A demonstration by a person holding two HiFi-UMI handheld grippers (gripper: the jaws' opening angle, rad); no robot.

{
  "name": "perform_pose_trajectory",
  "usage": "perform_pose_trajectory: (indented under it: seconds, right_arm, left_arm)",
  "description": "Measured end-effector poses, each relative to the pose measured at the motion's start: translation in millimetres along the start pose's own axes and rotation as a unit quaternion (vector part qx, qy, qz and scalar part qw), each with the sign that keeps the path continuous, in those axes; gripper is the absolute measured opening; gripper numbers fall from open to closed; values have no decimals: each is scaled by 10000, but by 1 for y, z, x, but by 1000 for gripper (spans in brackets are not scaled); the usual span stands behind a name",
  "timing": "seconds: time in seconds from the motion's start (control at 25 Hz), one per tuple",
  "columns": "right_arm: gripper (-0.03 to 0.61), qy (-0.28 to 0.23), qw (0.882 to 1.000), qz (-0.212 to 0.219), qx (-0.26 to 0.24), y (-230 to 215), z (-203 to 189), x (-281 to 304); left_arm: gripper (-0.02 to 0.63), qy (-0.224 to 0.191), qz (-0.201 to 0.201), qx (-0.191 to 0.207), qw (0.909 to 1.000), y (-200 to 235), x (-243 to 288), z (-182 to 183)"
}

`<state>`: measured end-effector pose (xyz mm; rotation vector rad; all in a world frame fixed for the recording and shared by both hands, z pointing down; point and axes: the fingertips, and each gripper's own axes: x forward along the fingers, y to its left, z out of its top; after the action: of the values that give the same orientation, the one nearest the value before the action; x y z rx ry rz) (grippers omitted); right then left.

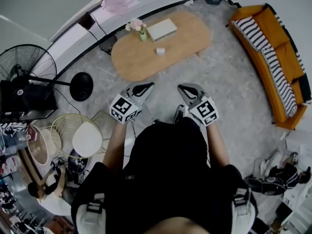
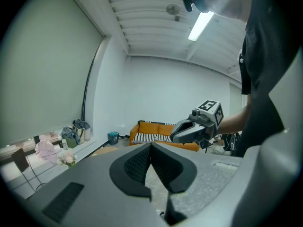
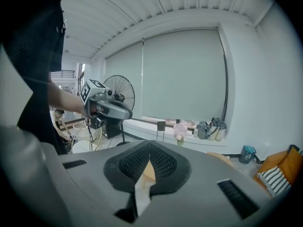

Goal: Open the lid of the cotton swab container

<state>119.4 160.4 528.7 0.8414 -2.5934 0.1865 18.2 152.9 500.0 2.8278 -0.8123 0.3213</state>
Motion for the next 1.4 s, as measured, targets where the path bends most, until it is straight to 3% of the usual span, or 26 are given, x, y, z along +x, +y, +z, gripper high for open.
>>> perform_pose_trajectory:
  seconds: [0.6,1.0,1.4]
  right_arm:
    - [-6,-103,9972,673,-308,-73,1,0]
    - [-5,-94,9920,1163,-480,-91,-9,-4]
    - [-5,-59,9886,1410,-531,-105,-23,-10]
  left_arm:
    - [0,-15,677,-37,9977,11,59,21]
    - [0,69,1125,-165,9935,1,76,20]
    - [0,227,1245,-171,9918,-16,97,17]
